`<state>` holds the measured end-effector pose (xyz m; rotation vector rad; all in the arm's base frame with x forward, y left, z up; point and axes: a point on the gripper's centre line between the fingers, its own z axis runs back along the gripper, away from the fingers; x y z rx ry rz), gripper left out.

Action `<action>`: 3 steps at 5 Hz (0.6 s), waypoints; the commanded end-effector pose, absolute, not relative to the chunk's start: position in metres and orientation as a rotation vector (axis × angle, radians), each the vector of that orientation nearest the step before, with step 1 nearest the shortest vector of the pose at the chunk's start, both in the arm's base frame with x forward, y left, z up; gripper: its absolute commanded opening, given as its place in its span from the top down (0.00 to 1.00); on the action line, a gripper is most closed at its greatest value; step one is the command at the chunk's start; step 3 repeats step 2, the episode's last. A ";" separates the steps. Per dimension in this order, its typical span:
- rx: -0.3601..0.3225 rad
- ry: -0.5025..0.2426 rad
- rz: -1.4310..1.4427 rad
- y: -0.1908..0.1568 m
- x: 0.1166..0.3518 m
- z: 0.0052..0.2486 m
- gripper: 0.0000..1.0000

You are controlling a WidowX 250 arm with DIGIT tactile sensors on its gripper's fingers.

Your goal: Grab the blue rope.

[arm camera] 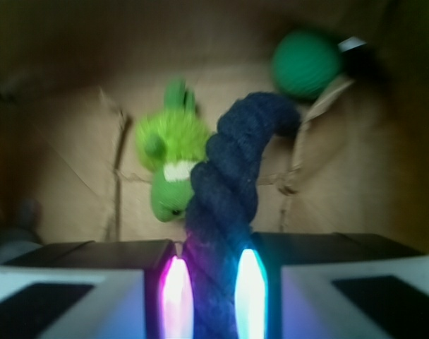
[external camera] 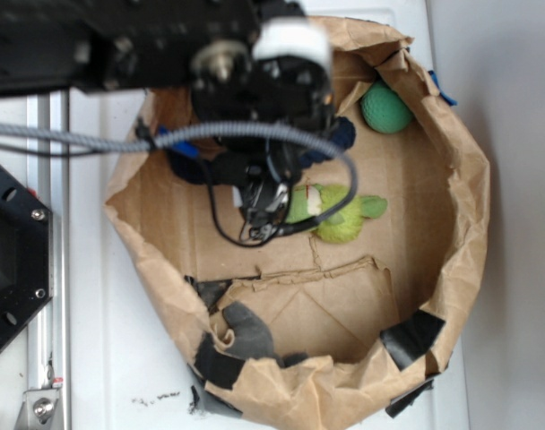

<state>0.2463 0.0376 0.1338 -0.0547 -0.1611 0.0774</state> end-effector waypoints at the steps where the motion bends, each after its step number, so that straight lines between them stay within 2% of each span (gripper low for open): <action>1: -0.064 -0.215 0.113 0.028 0.252 0.196 1.00; 3: -0.059 -0.218 0.110 0.026 0.254 0.194 1.00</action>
